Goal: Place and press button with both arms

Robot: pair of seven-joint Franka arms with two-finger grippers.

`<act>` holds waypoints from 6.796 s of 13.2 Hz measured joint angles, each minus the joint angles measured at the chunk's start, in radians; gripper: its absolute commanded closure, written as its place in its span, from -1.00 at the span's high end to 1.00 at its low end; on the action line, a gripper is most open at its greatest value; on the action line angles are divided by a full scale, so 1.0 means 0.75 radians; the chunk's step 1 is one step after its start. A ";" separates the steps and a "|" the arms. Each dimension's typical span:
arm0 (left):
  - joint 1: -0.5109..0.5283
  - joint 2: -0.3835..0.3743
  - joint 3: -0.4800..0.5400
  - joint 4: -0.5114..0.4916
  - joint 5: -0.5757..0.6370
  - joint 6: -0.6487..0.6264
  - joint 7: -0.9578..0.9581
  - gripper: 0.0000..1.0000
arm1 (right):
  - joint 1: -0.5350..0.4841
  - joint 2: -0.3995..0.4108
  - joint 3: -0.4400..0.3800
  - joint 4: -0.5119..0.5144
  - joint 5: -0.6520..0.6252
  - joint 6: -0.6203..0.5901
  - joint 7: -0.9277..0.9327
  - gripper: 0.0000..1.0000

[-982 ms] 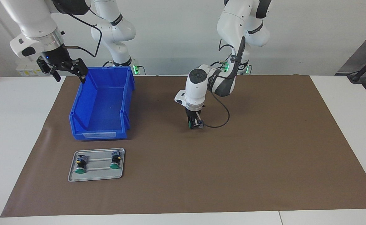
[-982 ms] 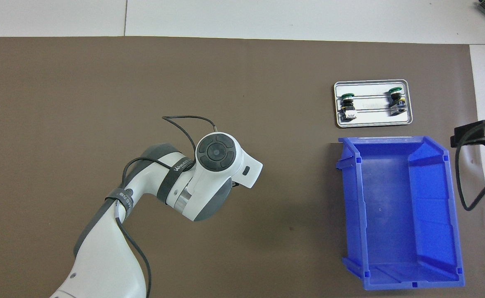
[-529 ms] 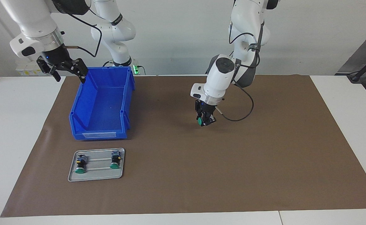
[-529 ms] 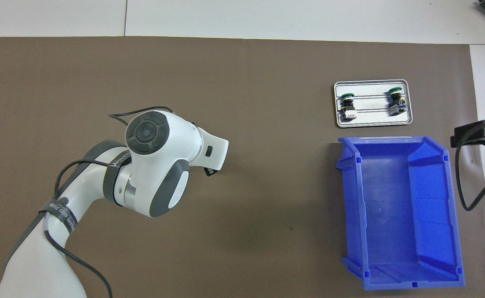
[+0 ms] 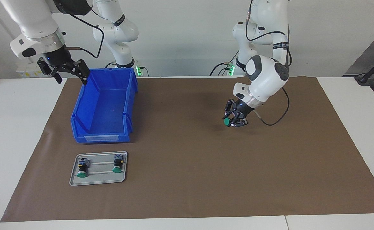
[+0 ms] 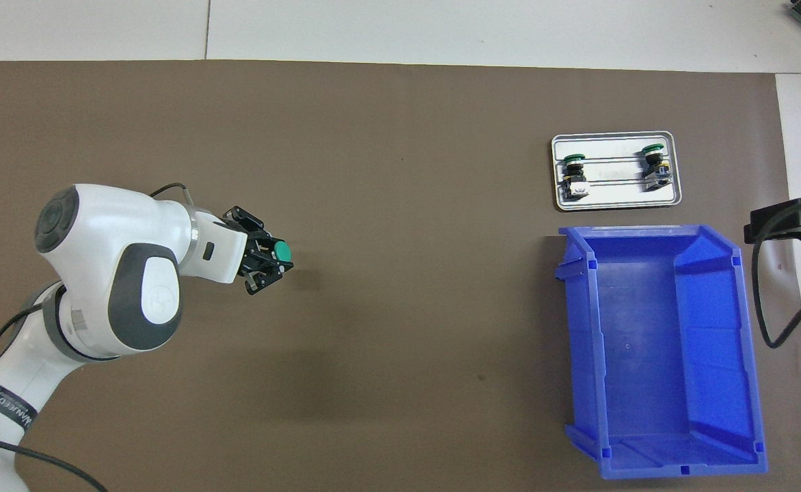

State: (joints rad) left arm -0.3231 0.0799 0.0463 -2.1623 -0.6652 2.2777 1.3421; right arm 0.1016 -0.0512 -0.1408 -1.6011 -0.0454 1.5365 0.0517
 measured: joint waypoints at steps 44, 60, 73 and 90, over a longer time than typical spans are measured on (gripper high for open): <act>-0.256 0.133 -0.020 -0.231 -2.252 0.246 1.458 0.72 | 0.000 0.000 0.000 0.000 0.000 0.000 0.000 1.00; -0.171 -0.013 -0.014 -0.174 -1.690 0.420 0.863 0.46 | 0.000 -0.001 0.000 -0.001 0.000 0.000 0.000 1.00; -0.007 0.009 -0.002 0.052 -1.158 0.307 0.217 0.46 | 0.000 -0.001 0.000 -0.001 0.000 0.000 0.000 1.00; -0.165 0.058 -0.030 0.288 0.397 0.045 -1.270 -1.00 | 0.000 -0.001 0.000 -0.001 0.000 0.000 0.000 1.00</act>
State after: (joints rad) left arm -0.4468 0.1234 0.0238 -1.9462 -0.3674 2.3111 0.3894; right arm 0.1017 -0.0517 -0.1408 -1.6015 -0.0453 1.5365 0.0517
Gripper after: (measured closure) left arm 0.767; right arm 0.000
